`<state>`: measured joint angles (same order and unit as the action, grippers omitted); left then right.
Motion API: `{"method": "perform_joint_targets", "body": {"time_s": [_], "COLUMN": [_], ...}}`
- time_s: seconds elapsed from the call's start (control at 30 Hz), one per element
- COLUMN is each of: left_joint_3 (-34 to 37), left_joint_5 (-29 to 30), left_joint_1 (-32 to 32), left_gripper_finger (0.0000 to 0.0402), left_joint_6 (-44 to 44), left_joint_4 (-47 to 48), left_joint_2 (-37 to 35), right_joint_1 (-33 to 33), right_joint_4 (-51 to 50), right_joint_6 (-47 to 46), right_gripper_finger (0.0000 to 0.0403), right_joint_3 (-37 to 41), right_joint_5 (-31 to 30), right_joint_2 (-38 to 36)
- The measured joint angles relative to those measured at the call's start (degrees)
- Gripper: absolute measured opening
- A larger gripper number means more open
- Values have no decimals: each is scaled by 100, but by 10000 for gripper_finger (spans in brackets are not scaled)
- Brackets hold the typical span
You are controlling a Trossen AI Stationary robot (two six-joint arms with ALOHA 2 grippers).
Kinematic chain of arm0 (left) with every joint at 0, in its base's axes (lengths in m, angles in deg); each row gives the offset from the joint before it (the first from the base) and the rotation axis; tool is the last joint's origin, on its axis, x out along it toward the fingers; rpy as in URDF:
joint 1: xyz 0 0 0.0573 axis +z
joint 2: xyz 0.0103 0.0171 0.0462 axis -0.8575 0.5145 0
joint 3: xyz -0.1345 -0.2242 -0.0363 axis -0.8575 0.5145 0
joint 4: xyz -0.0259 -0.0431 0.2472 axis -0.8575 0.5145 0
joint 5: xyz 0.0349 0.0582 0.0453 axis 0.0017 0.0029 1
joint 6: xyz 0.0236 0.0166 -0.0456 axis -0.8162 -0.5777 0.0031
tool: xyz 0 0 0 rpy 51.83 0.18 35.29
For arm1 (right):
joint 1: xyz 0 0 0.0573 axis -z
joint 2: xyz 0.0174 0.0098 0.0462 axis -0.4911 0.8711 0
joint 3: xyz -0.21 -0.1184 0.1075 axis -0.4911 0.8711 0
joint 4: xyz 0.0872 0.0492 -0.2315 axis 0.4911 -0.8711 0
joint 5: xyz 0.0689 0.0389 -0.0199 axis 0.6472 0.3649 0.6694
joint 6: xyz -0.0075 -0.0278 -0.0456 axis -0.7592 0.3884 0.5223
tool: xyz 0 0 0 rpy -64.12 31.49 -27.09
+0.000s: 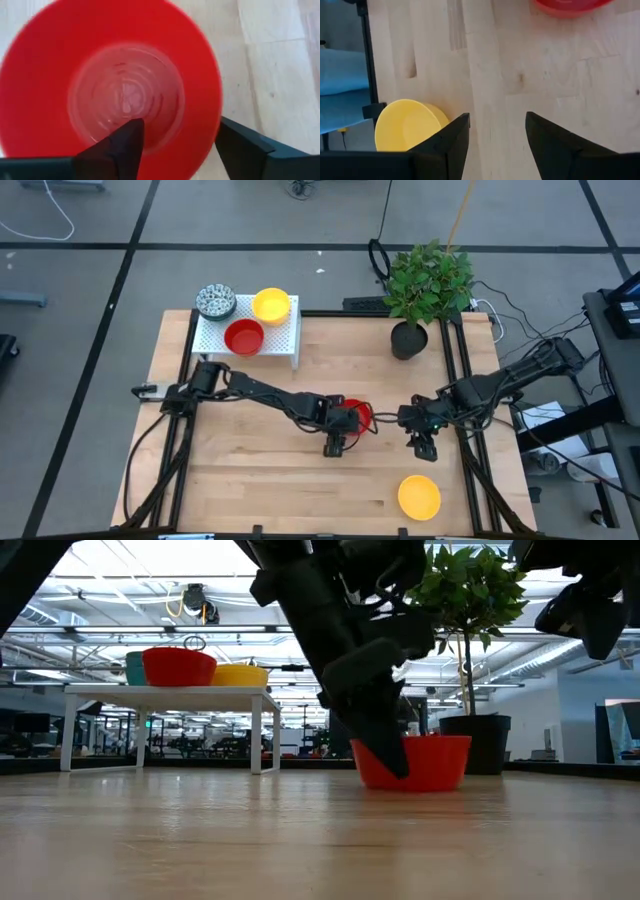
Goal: Pick & Place Mini bowls
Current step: Stack the red bowl on top of the red bowl on the shelf
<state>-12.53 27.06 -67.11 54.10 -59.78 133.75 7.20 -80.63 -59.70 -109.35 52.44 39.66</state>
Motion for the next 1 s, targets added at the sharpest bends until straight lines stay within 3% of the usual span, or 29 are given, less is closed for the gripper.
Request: {"method": "perform_joint_targets", "body": {"time_s": [0.13,0.37,0.53,0.67,1.0], "left_joint_3": [6,11,2,4,4], "left_joint_5": [-4,-29,-65,75,1133], "left_joint_1": [4,6,35,68,168], "left_gripper_finger": [176,19,18,7,6], "left_joint_6": [98,143,268,296,497], "left_joint_4": [450,559,506,490,1100], "left_joint_2": [0,-79,-361,-837,-2395], "right_joint_1": [-149,-411,-597,-798,-1467], "right_joint_4": [40,24,35,72,467], "right_joint_6": [-81,-388,-717,-908,-1179], "right_gripper_finger": [180,180,180,180,180], "right_joint_3": [-1,-7,-7,-7,-7], "right_joint_5": [-56,-439,-462,-823,-901], "right_joint_2": [-4,-4,-4,-4,-2]}}
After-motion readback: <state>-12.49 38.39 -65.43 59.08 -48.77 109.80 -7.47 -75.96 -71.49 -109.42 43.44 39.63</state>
